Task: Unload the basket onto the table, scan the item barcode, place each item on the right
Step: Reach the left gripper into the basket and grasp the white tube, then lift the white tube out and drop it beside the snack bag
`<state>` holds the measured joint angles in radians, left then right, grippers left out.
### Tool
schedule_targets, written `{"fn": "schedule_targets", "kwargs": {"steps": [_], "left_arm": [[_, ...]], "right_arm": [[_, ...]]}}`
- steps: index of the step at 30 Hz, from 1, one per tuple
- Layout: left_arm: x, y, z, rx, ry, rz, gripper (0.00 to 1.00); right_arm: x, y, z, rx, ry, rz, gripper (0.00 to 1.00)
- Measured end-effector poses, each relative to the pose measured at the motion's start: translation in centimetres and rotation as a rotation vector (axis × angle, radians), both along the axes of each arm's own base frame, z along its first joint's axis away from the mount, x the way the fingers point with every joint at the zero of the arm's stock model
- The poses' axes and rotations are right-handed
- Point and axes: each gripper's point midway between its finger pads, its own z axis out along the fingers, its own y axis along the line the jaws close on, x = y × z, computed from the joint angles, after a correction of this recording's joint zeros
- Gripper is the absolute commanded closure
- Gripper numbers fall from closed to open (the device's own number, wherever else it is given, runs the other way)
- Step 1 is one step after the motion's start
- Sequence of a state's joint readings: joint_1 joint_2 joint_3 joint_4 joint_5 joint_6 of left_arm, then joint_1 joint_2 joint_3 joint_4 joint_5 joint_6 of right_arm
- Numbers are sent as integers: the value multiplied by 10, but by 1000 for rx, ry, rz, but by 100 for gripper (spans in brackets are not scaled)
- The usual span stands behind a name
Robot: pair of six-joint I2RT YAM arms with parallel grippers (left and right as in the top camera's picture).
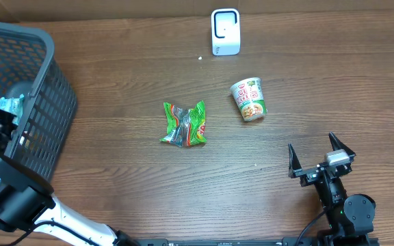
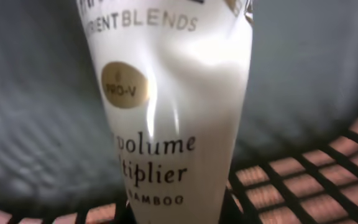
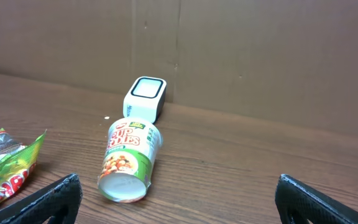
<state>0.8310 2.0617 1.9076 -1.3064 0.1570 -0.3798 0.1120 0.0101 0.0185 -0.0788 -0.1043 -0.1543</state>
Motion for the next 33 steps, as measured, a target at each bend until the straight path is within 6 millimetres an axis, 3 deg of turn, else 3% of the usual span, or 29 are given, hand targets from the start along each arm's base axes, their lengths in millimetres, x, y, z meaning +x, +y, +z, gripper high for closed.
{"fn": "schedule_targets", "kwargs": {"steps": [5, 9, 15, 19, 22, 25, 29, 33], "left_arm": [[10, -2, 57, 53, -56, -73, 92], [31, -18, 111, 121, -155, -184, 91], [71, -85, 191, 260, -317, -425, 86], [94, -167, 223, 301, -410, -652, 83], [103, -225, 226, 287, -428, -810, 83], [108, -278, 210, 240, -401, -964, 83], [100, -319, 159, 179, -233, -1091, 83], [84, -338, 95, 145, -11, -1158, 82]], "right_arm": [[0, 0, 0, 0, 0, 0, 0], [0, 0, 0, 0, 0, 0, 0], [0, 0, 0, 0, 0, 0, 0], [0, 0, 0, 0, 0, 0, 0], [0, 0, 0, 0, 0, 0, 0], [0, 0, 0, 0, 0, 0, 0], [0, 0, 0, 0, 0, -1, 0], [0, 0, 0, 0, 0, 0, 0]]}}
